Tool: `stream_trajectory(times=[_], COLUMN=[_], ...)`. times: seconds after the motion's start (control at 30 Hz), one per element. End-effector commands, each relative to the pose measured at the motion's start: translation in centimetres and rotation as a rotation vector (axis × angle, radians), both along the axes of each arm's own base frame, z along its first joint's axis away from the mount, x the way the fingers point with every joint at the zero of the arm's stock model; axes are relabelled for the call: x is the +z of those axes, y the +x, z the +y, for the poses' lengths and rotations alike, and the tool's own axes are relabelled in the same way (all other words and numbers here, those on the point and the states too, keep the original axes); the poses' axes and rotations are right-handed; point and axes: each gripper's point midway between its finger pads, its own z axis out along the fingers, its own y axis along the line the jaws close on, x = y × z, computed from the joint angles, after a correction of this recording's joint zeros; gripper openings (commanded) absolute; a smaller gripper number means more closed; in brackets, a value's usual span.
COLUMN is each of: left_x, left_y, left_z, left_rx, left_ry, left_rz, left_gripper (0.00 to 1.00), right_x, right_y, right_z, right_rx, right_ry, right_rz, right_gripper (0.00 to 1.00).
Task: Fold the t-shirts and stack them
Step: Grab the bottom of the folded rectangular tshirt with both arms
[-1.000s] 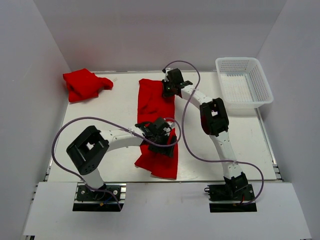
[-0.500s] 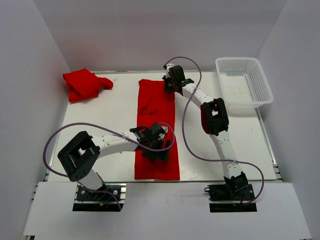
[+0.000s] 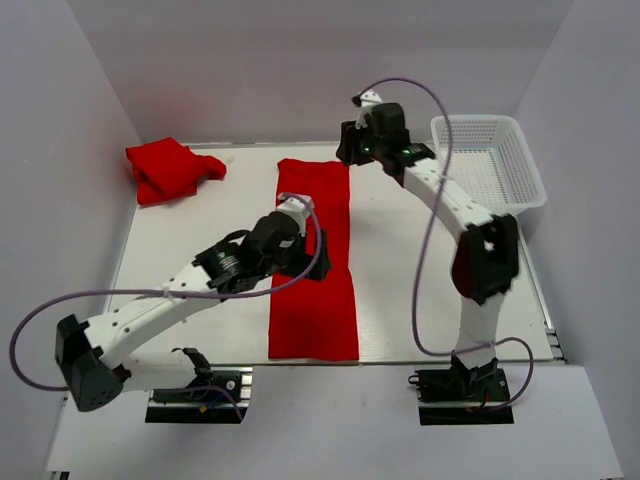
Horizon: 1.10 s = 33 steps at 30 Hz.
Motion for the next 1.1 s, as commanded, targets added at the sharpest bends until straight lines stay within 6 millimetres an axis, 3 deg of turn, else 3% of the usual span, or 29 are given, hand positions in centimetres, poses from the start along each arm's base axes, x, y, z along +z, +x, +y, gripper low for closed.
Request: stream_trajectory(times=[0.0,0.03,0.07,0.1,0.13,0.17,0.2,0.23,0.3,0.33,0.37,0.4,0.43,0.47,0.57,0.63,0.7,0.9,1.07], left_x=[-2.8,-2.1,-2.4,-4.2,-4.1,-3.7,-4.7,-4.8,-5.4,-5.8,-6.1,-7.9,-8.2,-9.7,-10.9,-11.6,-11.2,-13.9,-15.5], left_y=[0.7,1.3,1.3,0.9,1.4,1.4,1.1,0.8,0.4,-0.1,-0.1,-1.3,-1.8,-2.6,-4.9,-6.4,-7.6,-10.9,-11.0], left_z=[5.0,5.7,6.1,6.9,7.3,7.8,8.1,7.8,8.5,8.4,8.6,8.5,8.2,8.6,7.9,7.6,7.0,7.3,9.1], left_rx=[0.193,0.244,0.266,0.291,0.32,0.338,0.334,0.308,0.307,0.29,0.288,0.252,0.236,0.246,0.197,0.174,0.133,0.119,0.205], left_ry=[0.111,0.059,0.033,0.035,0.001,-0.034,-0.04,-0.071,-0.094,-0.106,-0.12,-0.113,-0.134,-0.135,-0.221,-0.27,-0.325,-0.334,-0.25], left_rz=[0.005,-0.024,-0.024,-0.003,-0.017,-0.034,-0.018,-0.002,0.016,0.037,0.049,0.108,0.126,0.173,0.255,0.307,0.335,0.481,0.489], left_gripper=[1.0,1.0,1.0,1.0,1.0,1.0,1.0,1.0,1.0,1.0,1.0,1.0,1.0,1.0,1.0,1.0,1.0,0.98,0.98], right_x=[4.7,6.2,5.6,7.6,3.2,4.2,3.6,1.3,-0.3,-2.9,-3.8,-6.2,-6.2,-9.1,-12.2,-12.4,-14.0,-16.0,-17.7], right_y=[-5.3,-5.8,-8.1,-9.9,-11.7,-13.4,-14.6,-17.6,-19.9,-22.8,-24.1,-25.8,-27.1,-29.6,-33.0,-34.6,-36.3,-40.5,-42.6], right_z=[-2.1,-2.1,-2.9,-3.2,-4.0,-4.4,-4.6,-5.8,-5.9,-6.9,-6.7,-7.1,-7.1,-7.6,-9.1,-8.6,-8.8,-7.9,-7.4], right_rx=[0.01,0.025,0.03,0.045,0.032,0.033,0.045,0.028,0.055,0.028,0.053,0.055,0.059,0.068,0.041,0.08,0.077,0.153,0.146], right_ry=[0.079,0.126,0.128,0.163,0.141,0.171,0.178,0.186,0.21,0.23,0.243,0.238,0.274,0.265,0.248,0.286,0.297,0.363,0.363], right_rz=[-0.041,-0.092,-0.076,-0.111,-0.012,-0.012,0.015,0.076,0.117,0.194,0.223,0.286,0.309,0.385,0.461,0.498,0.563,0.708,0.793], right_gripper=[0.62,0.68,0.73,0.78,0.8,0.82,0.85,0.87,0.89,0.89,0.89,0.89,0.89,0.89,0.89,0.89,0.89,0.89,0.86])
